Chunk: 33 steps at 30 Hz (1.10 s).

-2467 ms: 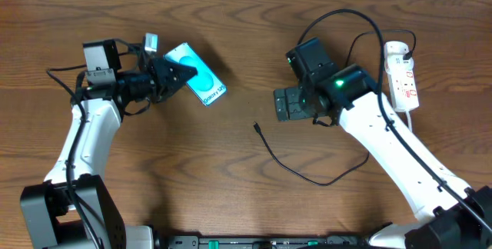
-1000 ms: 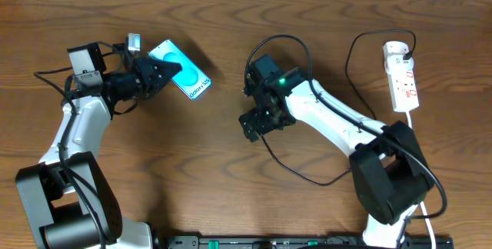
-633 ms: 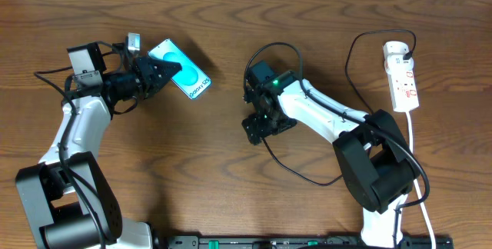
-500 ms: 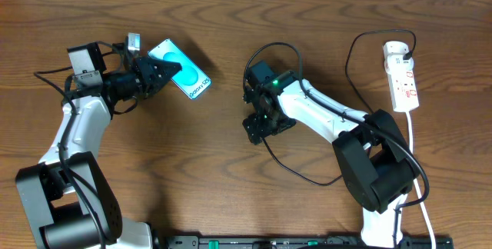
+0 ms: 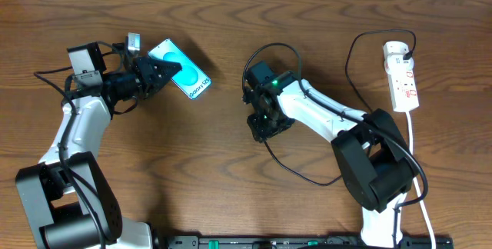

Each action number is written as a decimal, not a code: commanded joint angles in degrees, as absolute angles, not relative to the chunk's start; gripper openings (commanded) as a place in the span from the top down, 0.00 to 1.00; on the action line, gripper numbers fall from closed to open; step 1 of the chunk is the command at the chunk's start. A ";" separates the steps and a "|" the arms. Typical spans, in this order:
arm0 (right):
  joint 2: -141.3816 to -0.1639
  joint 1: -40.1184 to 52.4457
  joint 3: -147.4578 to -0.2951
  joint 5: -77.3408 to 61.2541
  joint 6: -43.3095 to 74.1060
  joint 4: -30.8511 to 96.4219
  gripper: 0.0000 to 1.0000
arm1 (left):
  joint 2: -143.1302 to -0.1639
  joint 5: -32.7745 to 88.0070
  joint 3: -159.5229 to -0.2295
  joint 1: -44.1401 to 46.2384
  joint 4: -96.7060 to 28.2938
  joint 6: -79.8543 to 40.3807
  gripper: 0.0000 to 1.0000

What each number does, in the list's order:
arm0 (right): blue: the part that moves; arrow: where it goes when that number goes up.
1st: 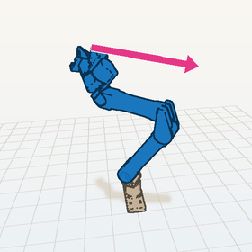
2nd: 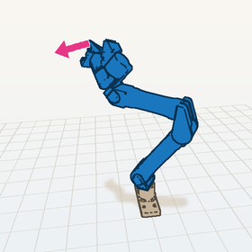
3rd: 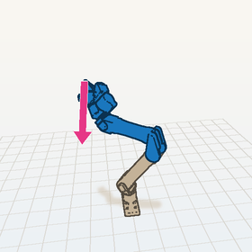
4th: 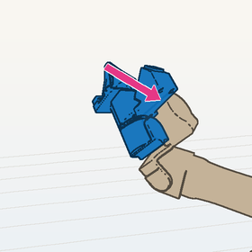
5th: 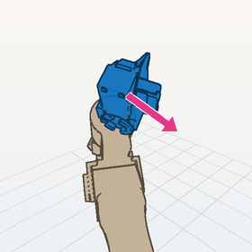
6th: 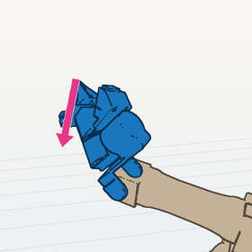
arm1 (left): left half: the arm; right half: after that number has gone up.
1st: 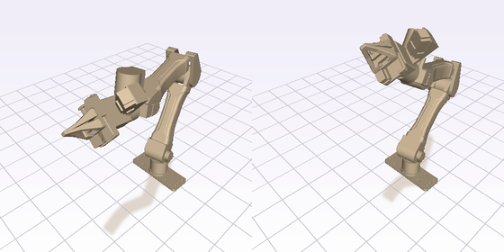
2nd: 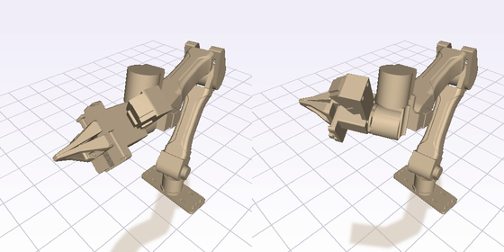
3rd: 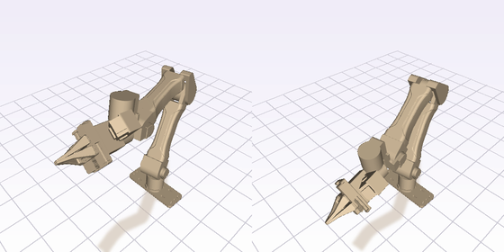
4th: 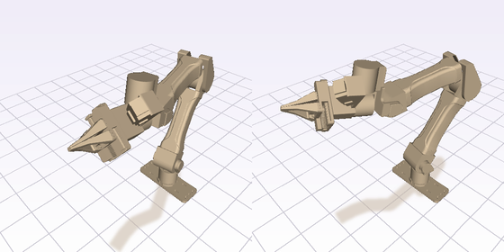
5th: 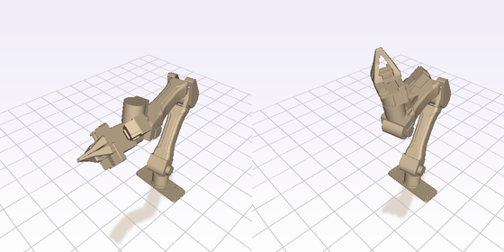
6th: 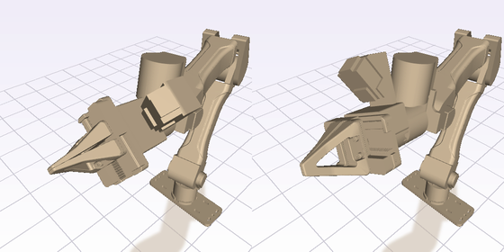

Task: Plug charger to phone and switch on socket
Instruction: 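Lower the right gripper over the cable's USB-C connector end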

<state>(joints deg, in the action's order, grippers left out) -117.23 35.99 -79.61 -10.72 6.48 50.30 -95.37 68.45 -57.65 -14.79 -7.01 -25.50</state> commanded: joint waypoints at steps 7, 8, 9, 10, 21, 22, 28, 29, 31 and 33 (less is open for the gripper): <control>-118.10 39.51 -79.81 -10.46 6.37 50.06 0.49 | -95.15 69.65 -57.87 -14.90 -6.52 -25.56 0.93; -118.10 39.77 -79.81 -10.46 6.42 49.98 0.49 | -95.18 69.65 -57.87 -14.90 -6.50 -25.58 0.93; -118.10 39.86 -79.81 -10.46 6.42 49.98 0.49 | -95.15 69.67 -57.87 -14.90 -6.50 -25.56 0.93; -118.10 39.86 -79.81 -10.44 6.68 49.95 0.49 | -95.18 69.67 -57.87 -14.90 -6.52 -25.58 0.93; -118.13 39.86 -79.81 -8.27 7.70 49.84 0.55 | -95.15 69.65 -57.87 -14.90 -6.50 -25.56 0.93; -118.13 39.86 -79.81 -7.79 7.97 49.78 0.56 | -95.18 69.67 -57.87 -14.90 -6.50 -25.56 0.93; -118.13 39.75 -79.81 -5.45 9.21 48.31 0.55 | -95.15 69.67 -57.87 -14.90 -6.17 -25.56 0.93; -118.13 39.75 -79.81 -5.45 9.21 48.07 0.54 | -95.15 69.69 -57.87 -14.90 -6.09 -25.56 0.93; -118.13 39.75 -79.81 -5.48 9.21 47.51 0.53 | -95.15 69.69 -57.87 -14.90 -6.07 -25.56 0.93; -118.15 39.79 -79.81 -5.48 9.23 47.11 0.53 | -95.15 69.69 -57.87 -14.90 -6.07 -25.56 0.93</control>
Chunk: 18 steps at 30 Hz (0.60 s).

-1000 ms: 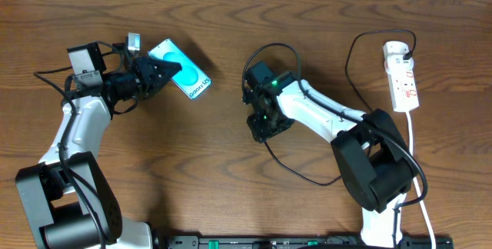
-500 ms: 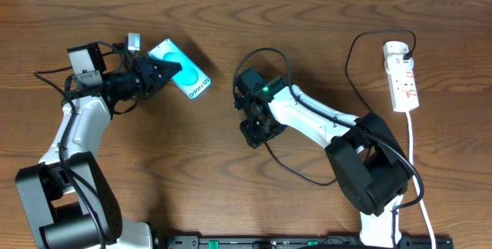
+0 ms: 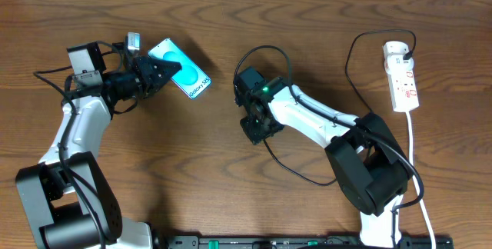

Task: Plug charger to phone and switch on socket
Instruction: 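Lower the right gripper over the cable's USB-C connector end, then close the right gripper on the USB-C connector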

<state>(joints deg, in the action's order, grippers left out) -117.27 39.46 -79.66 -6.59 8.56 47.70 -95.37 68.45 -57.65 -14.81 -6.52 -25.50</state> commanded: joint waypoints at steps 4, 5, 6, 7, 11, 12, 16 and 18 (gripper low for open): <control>-118.54 39.79 -79.81 -5.45 9.37 46.46 0.56 | -95.15 69.69 -57.87 -14.90 -6.07 -25.56 0.93; -118.69 39.79 -79.81 -5.45 9.37 46.33 0.56 | -95.15 69.67 -57.87 -14.90 -6.07 -25.56 0.93; -119.04 39.79 -79.81 -5.48 9.39 46.24 0.57 | -95.15 69.67 -57.87 -14.90 -6.07 -25.56 0.93; -119.35 39.79 -79.81 -5.48 9.39 46.22 0.59 | -95.15 69.67 -57.87 -14.90 -6.07 -25.56 0.93; -121.16 39.81 -79.81 -5.50 9.65 46.52 0.68 | -95.15 69.67 -57.87 -14.90 -6.04 -25.56 0.93; -121.49 39.83 -79.81 -5.50 9.93 46.72 0.72 | -95.15 69.67 -57.87 -14.90 -6.07 -25.56 0.93; -121.75 39.86 -79.81 -6.02 10.55 47.13 0.80 | -95.15 69.65 -57.87 -14.90 -5.76 -25.56 0.93; -121.73 39.86 -79.83 -6.39 10.70 47.07 0.81 | -95.15 69.67 -57.87 -14.90 -5.48 -25.58 0.93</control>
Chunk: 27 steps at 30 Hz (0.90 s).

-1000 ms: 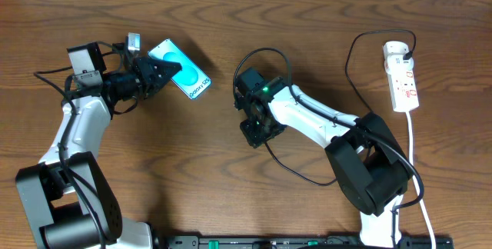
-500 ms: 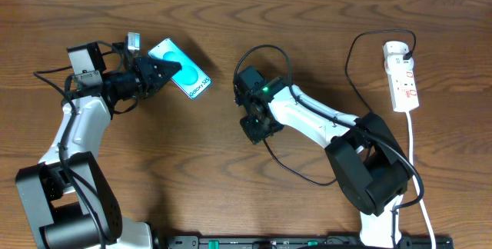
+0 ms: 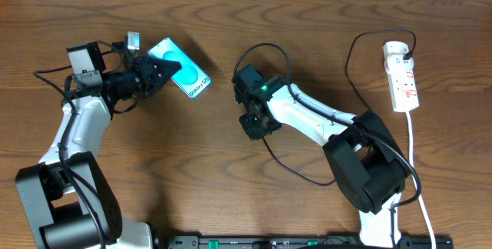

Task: Plug charger to phone and switch on socket
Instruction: 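Close the right gripper on the USB-C connector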

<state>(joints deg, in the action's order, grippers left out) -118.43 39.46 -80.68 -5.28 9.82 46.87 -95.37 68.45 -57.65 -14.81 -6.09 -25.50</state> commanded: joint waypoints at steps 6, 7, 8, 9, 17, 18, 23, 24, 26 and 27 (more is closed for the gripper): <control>-121.73 39.79 -79.83 -8.25 10.90 47.09 0.93 | -95.15 69.67 -57.87 -14.90 -5.43 -25.61 0.93; -121.73 39.79 -79.83 -9.17 10.92 47.09 0.96 | -95.15 69.67 -57.87 -14.90 -5.43 -25.63 0.93; -121.73 39.79 -79.83 -9.91 10.98 47.05 0.99 | -95.15 69.67 -57.87 -14.90 -5.43 -25.63 0.93; -121.73 39.79 -79.85 -10.15 11.60 46.96 0.99 | -95.15 69.67 -57.87 -14.90 -5.43 -25.63 0.93; -121.73 39.75 -79.90 -10.46 12.62 46.89 0.99 | -95.15 69.67 -57.87 -14.90 -5.43 -25.78 0.93; -121.73 39.75 -79.90 -9.54 13.37 46.92 0.99 | -95.15 69.65 -57.87 -14.90 -5.43 -25.78 0.93; -121.73 39.86 -79.90 -4.08 16.10 47.35 0.93 | -95.15 69.65 -57.87 -14.90 -5.43 -25.78 0.93; -121.73 39.86 -79.88 -3.27 16.34 47.42 0.90 | -95.15 69.65 -57.87 -14.90 -5.43 -25.76 0.93; -121.73 39.86 -79.88 -1.26 17.17 47.86 0.88 | -95.15 69.65 -57.87 -14.90 -5.43 -25.78 0.93; -121.73 39.86 -79.88 -0.38 17.19 48.18 0.88 | -95.15 69.65 -57.87 -14.90 -5.43 -25.78 0.93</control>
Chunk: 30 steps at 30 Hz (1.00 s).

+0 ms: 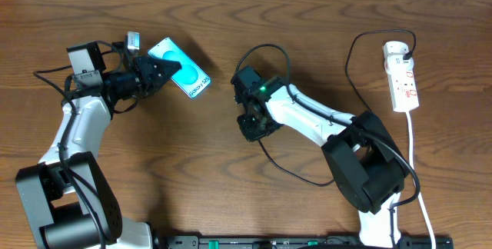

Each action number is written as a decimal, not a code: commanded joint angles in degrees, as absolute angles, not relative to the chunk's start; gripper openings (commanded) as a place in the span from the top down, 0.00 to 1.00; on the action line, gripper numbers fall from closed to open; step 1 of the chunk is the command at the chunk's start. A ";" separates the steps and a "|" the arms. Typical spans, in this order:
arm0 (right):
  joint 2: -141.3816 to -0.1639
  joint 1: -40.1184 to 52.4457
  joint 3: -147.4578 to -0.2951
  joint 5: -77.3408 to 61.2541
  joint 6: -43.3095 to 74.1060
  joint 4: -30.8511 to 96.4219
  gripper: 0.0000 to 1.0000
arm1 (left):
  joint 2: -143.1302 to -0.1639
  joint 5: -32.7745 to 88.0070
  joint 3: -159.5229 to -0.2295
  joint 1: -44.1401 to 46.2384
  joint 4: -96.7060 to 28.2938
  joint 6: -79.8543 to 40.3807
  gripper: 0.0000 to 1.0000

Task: Plug charger to phone and switch on socket
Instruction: 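Close the right gripper on the USB-C connector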

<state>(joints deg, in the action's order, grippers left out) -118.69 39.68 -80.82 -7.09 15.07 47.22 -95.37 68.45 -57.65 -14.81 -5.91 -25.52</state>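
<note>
The phone (182,70), with a light-blue screen, lies tilted at the back left. My left gripper (163,72) is shut on its left edge. The black charger cable (288,168) runs from the white adapter (396,49) in the socket strip (405,84) at the far right. It loops across the table to my right gripper (251,124), which is shut on it at mid-table, right of and below the phone. The cable's plug end is hidden in the fingers. A clear gap separates the right gripper from the phone.
The white strip has red switches and a white lead (419,172) that runs down the right edge. Cable loops lie behind the right wrist (265,48) and beside the strip (354,57). A black rail (292,241) runs along the front edge.
My right gripper has shifted a little further left with the cable. The left gripper and phone have not moved.
My left gripper has held the phone in the same spot throughout. My right gripper, shut on the cable, was further right at mid-table. At each later moment it stood further left, nearer the phone, with the cable loops following.
</note>
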 commanded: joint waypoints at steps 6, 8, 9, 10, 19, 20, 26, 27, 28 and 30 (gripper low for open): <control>-121.73 39.72 -79.88 8.84 22.31 52.21 0.96 | -95.15 69.65 -57.87 -14.90 -5.43 -25.78 0.92; -121.73 39.51 -79.88 10.66 23.57 53.32 0.96 | -95.15 69.67 -57.87 -14.90 -5.45 -25.78 0.93; -121.73 39.29 -79.90 11.31 24.32 53.74 0.96 | -95.15 69.67 -57.87 -14.90 -5.45 -25.78 0.93; -121.73 38.98 -79.88 12.10 25.30 54.24 0.97 | -95.15 69.67 -57.87 -14.90 -5.45 -25.78 0.93; -121.73 35.51 -79.88 13.80 29.12 56.45 0.96 | -95.15 69.67 -57.87 -14.90 -5.45 -25.80 0.93; -121.73 35.27 -79.88 13.74 29.15 56.38 0.96 | -95.15 69.67 -57.87 -14.90 -5.45 -25.80 0.93; -121.73 35.24 -79.88 13.04 29.12 55.61 0.84 | -95.15 69.67 -57.87 -14.90 -5.45 -25.80 0.93; -121.73 35.24 -79.88 12.86 29.12 55.44 0.84 | -95.15 69.67 -57.87 -14.90 -5.45 -25.80 0.93; -121.75 35.24 -79.88 12.45 29.12 55.20 0.83 | -95.15 69.67 -57.87 -14.90 -5.45 -25.80 0.92; -121.75 35.24 -79.88 11.38 29.12 54.52 0.83 | -95.15 69.67 -57.87 -14.90 -5.45 -25.80 0.93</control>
<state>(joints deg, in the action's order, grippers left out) -119.20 35.90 -81.21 10.57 28.10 56.21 -95.37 68.45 -57.65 -14.81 -5.89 -25.69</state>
